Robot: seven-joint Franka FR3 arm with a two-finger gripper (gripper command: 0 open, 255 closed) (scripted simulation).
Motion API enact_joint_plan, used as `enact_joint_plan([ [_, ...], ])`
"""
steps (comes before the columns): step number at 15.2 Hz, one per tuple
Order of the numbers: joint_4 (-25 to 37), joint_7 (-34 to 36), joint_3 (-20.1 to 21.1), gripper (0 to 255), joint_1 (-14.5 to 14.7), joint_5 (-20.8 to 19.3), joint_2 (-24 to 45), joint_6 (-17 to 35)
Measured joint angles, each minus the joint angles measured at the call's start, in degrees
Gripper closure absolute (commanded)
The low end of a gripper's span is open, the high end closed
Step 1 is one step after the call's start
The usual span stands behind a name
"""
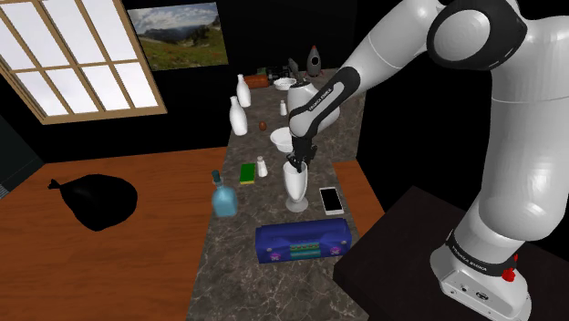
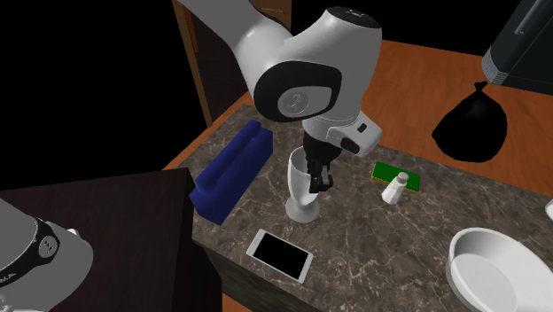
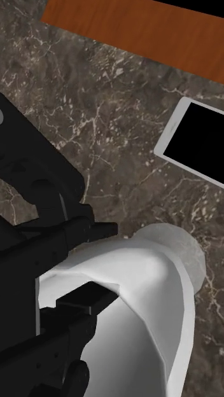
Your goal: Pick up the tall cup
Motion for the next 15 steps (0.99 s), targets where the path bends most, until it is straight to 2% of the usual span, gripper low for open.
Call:
enact_joint_plan([
  [8,0.00,-0.01,-0.01,255,-0.01,-0.01,0.02,0.07],
  [15,0.51,-0.19,0.16,255,-0.14,0.36,-3.26,-3.78],
])
